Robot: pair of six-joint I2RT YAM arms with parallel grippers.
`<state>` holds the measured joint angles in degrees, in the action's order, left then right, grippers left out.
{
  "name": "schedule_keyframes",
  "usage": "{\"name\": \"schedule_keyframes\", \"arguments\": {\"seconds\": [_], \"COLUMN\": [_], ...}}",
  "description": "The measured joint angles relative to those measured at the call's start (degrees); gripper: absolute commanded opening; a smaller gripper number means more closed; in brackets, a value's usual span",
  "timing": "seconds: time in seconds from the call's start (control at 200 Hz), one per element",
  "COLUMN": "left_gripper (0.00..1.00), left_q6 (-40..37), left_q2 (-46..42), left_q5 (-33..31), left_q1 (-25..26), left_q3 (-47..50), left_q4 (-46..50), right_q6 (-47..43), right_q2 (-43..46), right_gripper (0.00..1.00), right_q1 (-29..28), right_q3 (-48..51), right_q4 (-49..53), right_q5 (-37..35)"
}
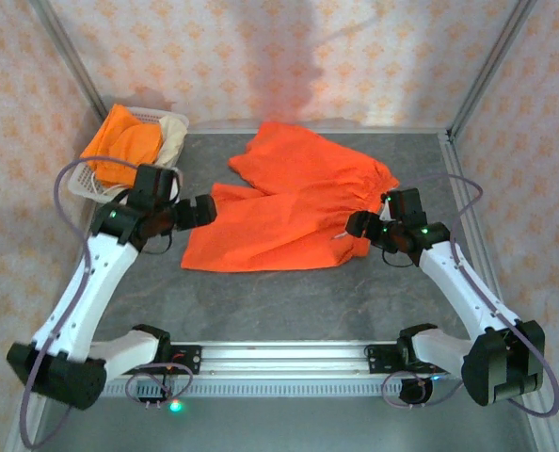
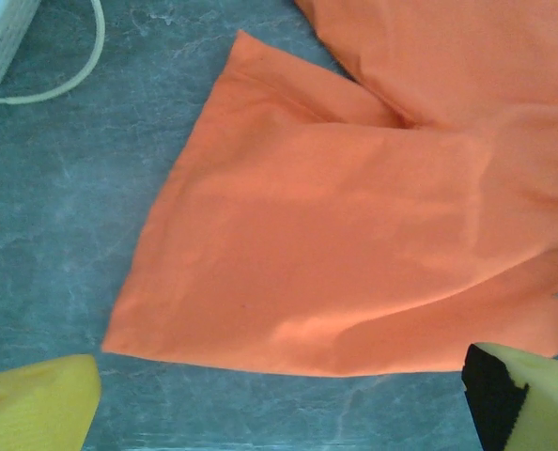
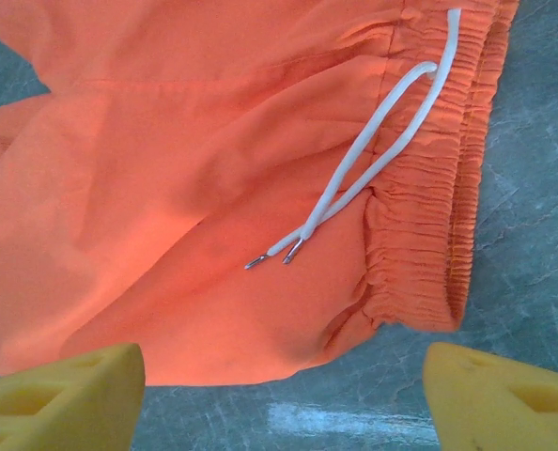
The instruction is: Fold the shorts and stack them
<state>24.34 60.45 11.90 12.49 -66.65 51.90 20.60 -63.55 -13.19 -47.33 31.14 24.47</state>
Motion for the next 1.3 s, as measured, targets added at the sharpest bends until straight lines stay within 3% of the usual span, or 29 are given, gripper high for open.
{"name": "schedule_keyframes", "arguments": {"seconds": [0.22,0.325,0.49,0.826,1.206,1.301], "left_gripper": [0.95,0.86,0.72,0.55,0.52,0.47], "left_q6": [4.4,6.7,10.2,16.1,20.8,21.2], "left_q2": [-4.3,-2.6,-3.0,-2.3,6.4,7.5], "left_q5": [5.0,5.7,5.9,6.8,7.9,7.8], "left_q1": [-0.2,-1.2,-7.2,-11.6,-13.0,-13.0], "left_q3": [16.0,24.0,31.2,36.1,38.0,38.0], "left_q4": [-5.6,-8.1,-12.6,-21.5,-29.8,-30.8], "right_q6": [4.2,7.7,12.6,15.8,16.2,16.4], "right_q2": [0.0,0.0,-0.2,-3.3,-3.3,-3.3], "right_gripper": [0.73,0.69,0.64,0.61,0.60,0.60], "right_q1": [0.0,0.0,0.0,0.0,0.0,0.0], "right_q3": [2.9,5.4,9.8,10.2,10.2,10.2], "right_q4": [-0.7,-1.7,-3.8,-8.0,-9.0,-9.1], "right_q5": [-0.3,-1.1,-2.0,-1.7,-1.7,-1.7]}}
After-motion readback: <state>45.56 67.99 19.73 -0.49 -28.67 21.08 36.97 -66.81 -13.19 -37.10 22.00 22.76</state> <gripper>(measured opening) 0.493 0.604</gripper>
